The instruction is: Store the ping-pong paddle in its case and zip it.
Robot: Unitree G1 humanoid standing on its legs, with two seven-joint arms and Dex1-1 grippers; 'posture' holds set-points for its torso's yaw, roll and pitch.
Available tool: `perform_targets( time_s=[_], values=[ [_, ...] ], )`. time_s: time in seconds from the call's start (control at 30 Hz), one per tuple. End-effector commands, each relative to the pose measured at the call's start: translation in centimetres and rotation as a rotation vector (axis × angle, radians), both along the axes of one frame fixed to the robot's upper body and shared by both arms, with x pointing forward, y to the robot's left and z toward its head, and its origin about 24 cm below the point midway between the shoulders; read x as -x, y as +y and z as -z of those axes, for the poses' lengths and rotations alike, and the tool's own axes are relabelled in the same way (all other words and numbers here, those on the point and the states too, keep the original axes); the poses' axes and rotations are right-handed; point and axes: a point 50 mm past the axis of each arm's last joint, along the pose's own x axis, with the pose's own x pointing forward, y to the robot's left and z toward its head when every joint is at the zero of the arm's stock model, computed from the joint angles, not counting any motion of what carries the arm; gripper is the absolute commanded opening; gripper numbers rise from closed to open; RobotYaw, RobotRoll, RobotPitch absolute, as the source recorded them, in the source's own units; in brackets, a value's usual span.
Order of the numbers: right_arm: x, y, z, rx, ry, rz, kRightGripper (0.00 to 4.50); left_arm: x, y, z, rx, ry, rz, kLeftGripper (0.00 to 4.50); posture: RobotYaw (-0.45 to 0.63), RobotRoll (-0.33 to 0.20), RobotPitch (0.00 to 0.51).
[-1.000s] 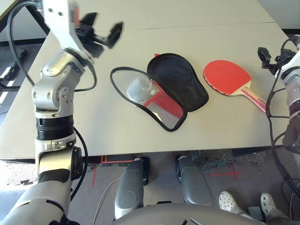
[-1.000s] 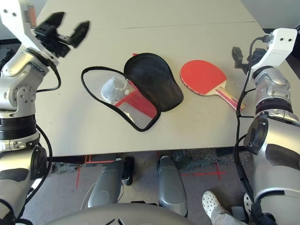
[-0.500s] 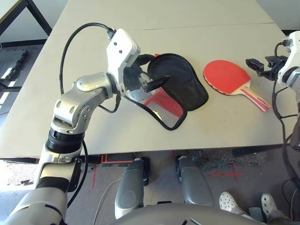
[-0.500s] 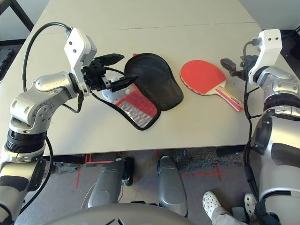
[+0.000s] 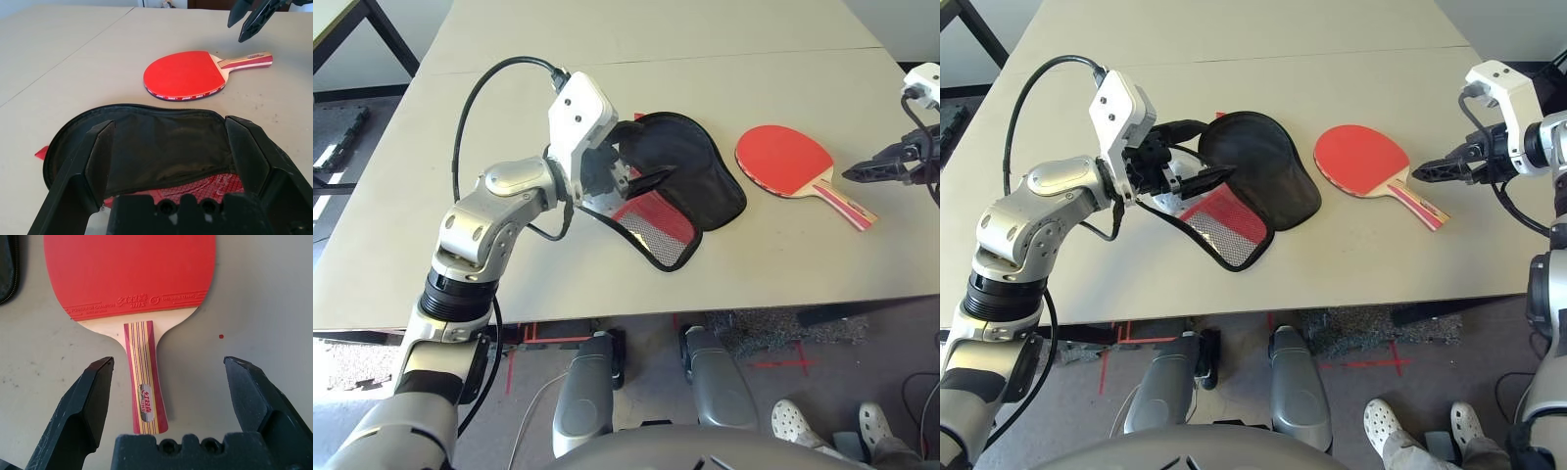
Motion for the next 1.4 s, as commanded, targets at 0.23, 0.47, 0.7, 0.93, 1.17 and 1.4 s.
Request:
perform_targets(
  time_s=[0.23,0.47,0.7,0.93,1.17,1.4],
  values=[
    [-1.0,1.4,4.1,0.050,0.099,0.022,4.48,0.0,-0.5,0.6,-0.021,0.001,0.013,4.50,-0.05,0.000,0.183],
    [-1.4,2.1,5.3,0.064,0.110,0.019,4.11,0.0,-0.6,0.5,-0.022,-0.005,0.012,4.50,-0.04,0.000,0.184],
    [-1.2,2.0,5.4,0.081,0.116,0.013,1.76,0.0,-0.7,0.7,-0.022,-0.006,0.013,4.50,-0.05,0.000,0.189],
    [-1.5,2.0,4.1,0.065,0.043,0.026,1.12,0.0,-0.8,1.0,-0.024,-0.002,0.015,4.50,-0.04,0.000,0.194],
    [-2.6,3.8,1.7,-0.023,-0.099,0.001,1.12,0.1,-0.7,1.3,-0.031,0.003,0.011,4.50,-0.03,0.000,0.199],
    [-3.5,7.8,0.7,-0.104,-0.205,-0.039,1.12,0.2,-0.5,1.4,-0.037,0.007,0.002,4.50,-0.02,0.000,0.202]
  ],
)
